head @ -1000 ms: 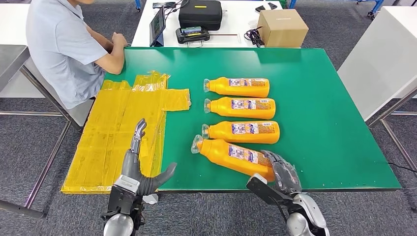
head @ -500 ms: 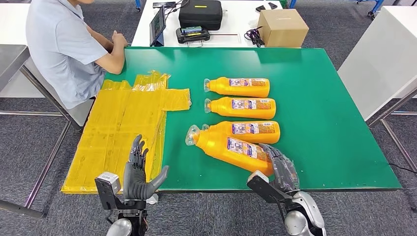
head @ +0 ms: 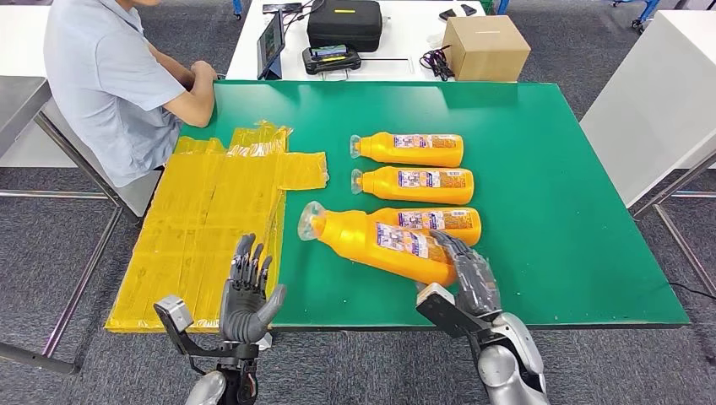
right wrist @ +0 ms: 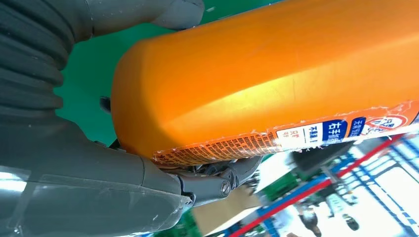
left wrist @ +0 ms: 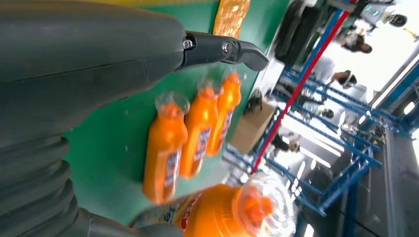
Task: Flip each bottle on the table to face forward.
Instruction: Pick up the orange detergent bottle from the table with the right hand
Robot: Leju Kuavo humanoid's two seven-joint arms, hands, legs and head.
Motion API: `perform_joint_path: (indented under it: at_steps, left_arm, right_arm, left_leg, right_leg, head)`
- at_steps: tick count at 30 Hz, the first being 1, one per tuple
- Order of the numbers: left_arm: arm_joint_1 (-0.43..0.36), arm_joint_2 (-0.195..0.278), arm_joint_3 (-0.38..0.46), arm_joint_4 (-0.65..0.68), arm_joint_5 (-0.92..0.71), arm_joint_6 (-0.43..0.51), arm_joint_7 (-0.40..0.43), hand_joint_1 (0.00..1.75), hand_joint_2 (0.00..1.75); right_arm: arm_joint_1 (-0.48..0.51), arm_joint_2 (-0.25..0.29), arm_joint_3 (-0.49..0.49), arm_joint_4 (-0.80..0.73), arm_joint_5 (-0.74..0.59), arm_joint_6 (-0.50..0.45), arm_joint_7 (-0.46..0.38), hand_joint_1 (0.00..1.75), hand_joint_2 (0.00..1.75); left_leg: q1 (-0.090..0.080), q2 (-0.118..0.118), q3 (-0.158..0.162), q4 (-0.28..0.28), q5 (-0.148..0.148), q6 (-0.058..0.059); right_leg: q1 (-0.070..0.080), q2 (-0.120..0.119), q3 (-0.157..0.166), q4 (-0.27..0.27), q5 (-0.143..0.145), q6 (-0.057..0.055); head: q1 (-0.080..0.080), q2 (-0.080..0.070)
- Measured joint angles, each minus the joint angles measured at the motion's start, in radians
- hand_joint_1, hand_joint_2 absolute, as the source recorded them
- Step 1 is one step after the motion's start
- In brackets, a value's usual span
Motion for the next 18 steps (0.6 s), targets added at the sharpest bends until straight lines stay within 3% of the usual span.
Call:
perform_joint_path:
  at_steps: [7,18]
  left_arm:
    - [-0.05,0.0,0.001,0.085,0.071,-0.095,-0.019,0.0,1.75]
    - [-0.092,0.0,-0.005,0.125,0.083,-0.143,-0.056,0.0,1.75]
  right_arm:
    - [-0.047,0.008,0.079,0.045,-0.029,0.006,-0.019,1.75,1.75]
    - [-0.084,0.013,0.141,0.108,-0.052,0.014,-0.035,1.75,1.75]
  left_leg:
    - [0.0,0.0,0.0,0.0,0.0,0.0]
    - [0.0,0.0,0.0,0.0,0.0,0.0]
  right_leg:
    - [0.0,0.0,0.0,0.0,0.0,0.0]
    - [0.0,0.0,0.0,0.0,0.0,0.0]
  head:
    - [0.0,0.0]
    - [0.0,0.0]
